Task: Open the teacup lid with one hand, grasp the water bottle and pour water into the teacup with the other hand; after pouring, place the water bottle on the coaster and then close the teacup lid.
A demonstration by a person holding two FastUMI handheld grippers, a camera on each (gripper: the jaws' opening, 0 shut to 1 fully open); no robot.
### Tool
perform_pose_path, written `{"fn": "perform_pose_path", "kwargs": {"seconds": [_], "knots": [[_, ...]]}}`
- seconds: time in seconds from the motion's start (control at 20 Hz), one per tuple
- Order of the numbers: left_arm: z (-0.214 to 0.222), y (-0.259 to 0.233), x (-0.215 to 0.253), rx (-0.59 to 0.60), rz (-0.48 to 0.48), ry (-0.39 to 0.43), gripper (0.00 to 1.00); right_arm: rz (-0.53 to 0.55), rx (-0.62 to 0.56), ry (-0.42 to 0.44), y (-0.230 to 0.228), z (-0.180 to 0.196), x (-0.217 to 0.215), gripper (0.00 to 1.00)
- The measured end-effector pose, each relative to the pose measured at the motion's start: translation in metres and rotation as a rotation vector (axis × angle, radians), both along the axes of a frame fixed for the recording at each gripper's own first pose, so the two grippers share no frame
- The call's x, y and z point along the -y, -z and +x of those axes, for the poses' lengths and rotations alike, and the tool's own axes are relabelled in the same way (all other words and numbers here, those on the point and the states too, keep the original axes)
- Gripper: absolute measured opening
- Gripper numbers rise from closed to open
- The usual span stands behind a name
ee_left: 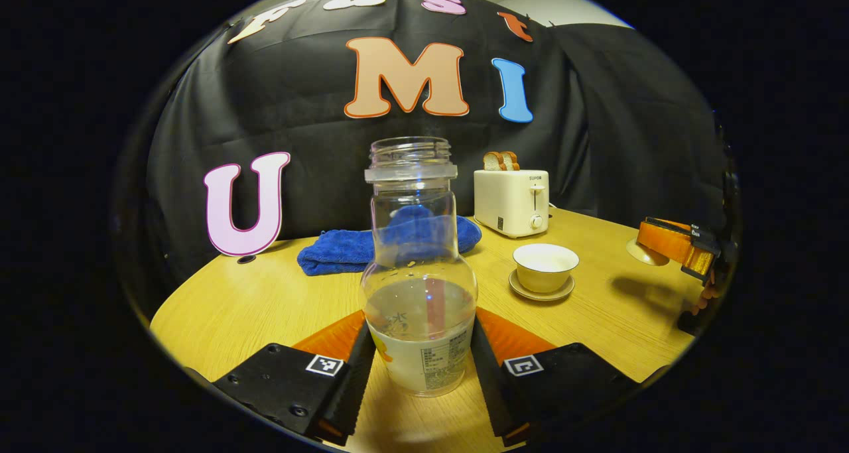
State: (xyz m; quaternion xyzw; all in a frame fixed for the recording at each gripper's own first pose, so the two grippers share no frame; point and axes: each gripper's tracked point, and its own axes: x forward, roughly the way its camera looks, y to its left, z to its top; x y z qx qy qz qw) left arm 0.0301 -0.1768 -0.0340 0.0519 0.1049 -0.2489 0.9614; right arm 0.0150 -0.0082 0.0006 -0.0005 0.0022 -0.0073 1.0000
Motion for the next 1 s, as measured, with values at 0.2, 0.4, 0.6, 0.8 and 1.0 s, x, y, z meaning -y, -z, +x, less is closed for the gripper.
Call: {"fn": "perform_pose_path", "kwargs": {"seconds": [0.2, 0.4, 0.6, 0.8, 1.0], "knots": [[0.008, -0.001, 0.0, 0.047, 0.113, -0.02, 0.7, 0.0, -0.001, -0.001, 0.0, 0.0, 0.0, 0.29], [0.016, -0.004, -0.002, 0.081, 0.269, -0.042, 0.7, 0.0, -0.001, -0.001, 0.0, 0.0, 0.002, 0.29], [0.032, -0.016, -0.005, 0.169, 0.508, -0.034, 0.69, 0.0, -0.002, 0.013, 0.0, 0.002, 0.01, 0.29], [0.049, -0.024, -0.001, 0.234, 0.716, -0.007, 0.7, -0.001, -0.002, 0.039, 0.0, 0.002, 0.023, 0.29], [0.066, -0.025, 0.009, 0.306, 0.914, 0.058, 0.7, -0.002, -0.001, 0.068, -0.001, 0.002, 0.033, 0.29]]}}
